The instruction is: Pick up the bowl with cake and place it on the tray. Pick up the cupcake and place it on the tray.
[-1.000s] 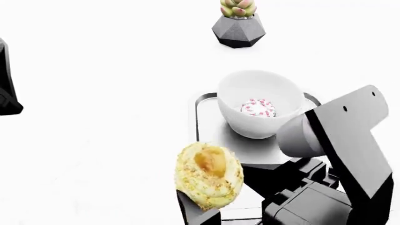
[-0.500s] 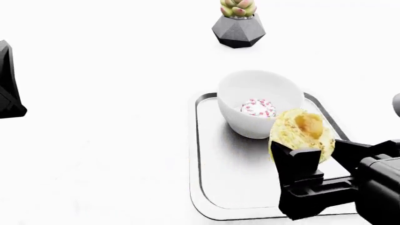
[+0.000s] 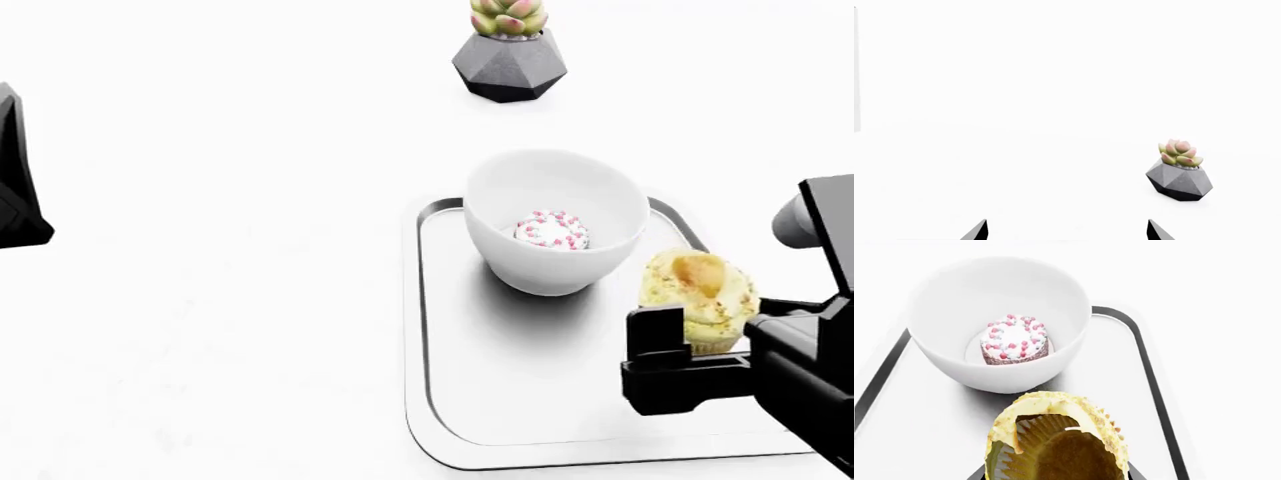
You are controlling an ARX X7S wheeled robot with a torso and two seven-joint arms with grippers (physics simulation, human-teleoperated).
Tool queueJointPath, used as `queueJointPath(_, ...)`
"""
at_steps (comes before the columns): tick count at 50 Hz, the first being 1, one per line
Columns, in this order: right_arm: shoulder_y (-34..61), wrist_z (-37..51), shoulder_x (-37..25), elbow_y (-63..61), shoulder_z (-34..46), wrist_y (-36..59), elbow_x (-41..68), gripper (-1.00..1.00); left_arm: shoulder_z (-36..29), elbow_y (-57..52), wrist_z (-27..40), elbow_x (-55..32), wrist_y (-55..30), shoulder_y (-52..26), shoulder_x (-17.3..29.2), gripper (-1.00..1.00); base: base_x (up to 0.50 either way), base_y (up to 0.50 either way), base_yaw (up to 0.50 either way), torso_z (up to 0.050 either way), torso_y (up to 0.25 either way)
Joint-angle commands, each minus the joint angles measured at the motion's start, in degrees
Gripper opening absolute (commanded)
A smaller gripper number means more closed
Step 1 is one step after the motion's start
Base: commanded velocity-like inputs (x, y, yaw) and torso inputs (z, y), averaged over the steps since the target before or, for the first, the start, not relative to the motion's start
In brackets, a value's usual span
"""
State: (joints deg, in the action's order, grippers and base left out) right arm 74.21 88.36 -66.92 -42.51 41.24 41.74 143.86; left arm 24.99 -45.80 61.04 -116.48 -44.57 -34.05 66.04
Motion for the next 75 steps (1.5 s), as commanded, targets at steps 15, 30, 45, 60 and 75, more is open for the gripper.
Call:
queueJointPath(15, -1.80, -4.76, -1.13, 0.18, 6.03, -2.24, -6.12, -1.00, -0.06, 0.14, 0.00, 0.06, 0.00, -0.10, 0.04, 1.00, 0.00, 0.00, 0.00, 0.000, 0.000)
queueJointPath(30, -1.81, -6.04, -2.27, 0.15, 5.64, -3.07, -6.63, -1.00, 0.17, 0.08, 0.15, -0.17, -0.02, 0.02, 0.12, 1.00, 0.00, 0.00, 0.00, 0.000, 0.000)
queueJointPath(45, 0.26, -4.97, -1.19, 0.81, 5.99, -2.65, -5.36, 1.00, 0.31, -0.06, 0.33, -0.58, 0.15, -0.12, 0.29, 1.00, 0.00, 0.00, 0.00, 0.000, 0.000)
queueJointPath(60, 11.40, 0.64, 0.97, 0.96, 5.78, -1.16, 3.20, 1.00, 0.18, 0.10, 0.20, -0.30, 0.00, 0.01, 0.10, 1.00, 0.00, 0.00, 0.00, 0.000, 0.000)
queueJointPath(75, 34.94, 1.39, -1.46, -1.62, 15.38, -5.17, 11.82, 1.00, 1.05, 0.01, 0.46, -1.14, 0.12, 0.13, 0.37, 1.00, 0.00, 0.00, 0.00, 0.000, 0.000)
